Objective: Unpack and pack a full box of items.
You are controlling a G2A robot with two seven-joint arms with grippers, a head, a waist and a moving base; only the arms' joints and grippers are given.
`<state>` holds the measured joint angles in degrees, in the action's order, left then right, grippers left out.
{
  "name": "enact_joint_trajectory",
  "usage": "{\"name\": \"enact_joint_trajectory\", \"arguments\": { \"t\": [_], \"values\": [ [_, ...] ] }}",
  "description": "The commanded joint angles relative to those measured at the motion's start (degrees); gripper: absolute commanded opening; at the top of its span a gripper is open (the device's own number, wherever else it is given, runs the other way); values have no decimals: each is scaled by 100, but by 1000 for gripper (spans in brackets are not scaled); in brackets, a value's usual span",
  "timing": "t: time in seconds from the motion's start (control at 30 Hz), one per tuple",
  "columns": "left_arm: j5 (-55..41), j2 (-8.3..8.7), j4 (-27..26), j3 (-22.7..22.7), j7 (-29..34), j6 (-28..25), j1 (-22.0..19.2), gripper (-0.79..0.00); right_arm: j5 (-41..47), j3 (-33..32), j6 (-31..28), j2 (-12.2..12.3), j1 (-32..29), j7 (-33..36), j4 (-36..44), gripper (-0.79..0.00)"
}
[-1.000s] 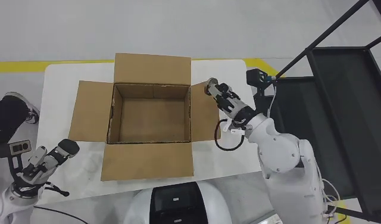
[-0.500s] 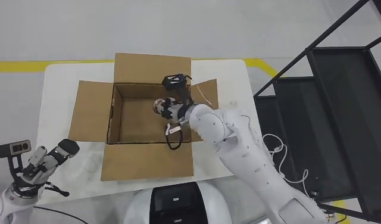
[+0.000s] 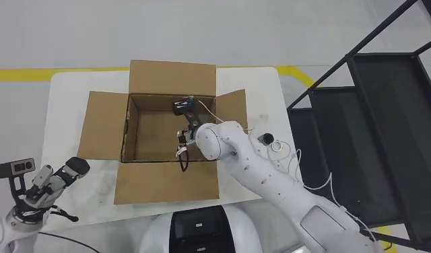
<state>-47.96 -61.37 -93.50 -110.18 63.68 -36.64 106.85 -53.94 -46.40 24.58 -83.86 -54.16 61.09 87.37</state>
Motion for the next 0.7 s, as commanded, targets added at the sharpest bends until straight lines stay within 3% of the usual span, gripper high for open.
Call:
{"name": "enact_joint_trajectory", "arguments": {
  "t": [0.0, 0.17, 0.3, 0.5, 0.67],
  "values": [
    [0, 0, 0, 0, 0, 0, 0, 0, 312, -189, -64, 8, -113, -135, 240, 0],
    [0, 0, 0, 0, 0, 0, 0, 0, 829, -893, -579, 130, -634, -636, 1090, 0],
    [0, 0, 0, 0, 0, 0, 0, 0, 586, -1541, -734, 290, -1176, -708, 2055, 0],
    [0, 0, 0, 0, 0, 0, 0, 0, -188, -2483, -546, 484, -2032, -697, 3478, 0],
    [0, 0, 0, 0, 0, 0, 0, 0, -757, -3063, -134, 562, -2661, -807, 4027, 0]
  ]
}}
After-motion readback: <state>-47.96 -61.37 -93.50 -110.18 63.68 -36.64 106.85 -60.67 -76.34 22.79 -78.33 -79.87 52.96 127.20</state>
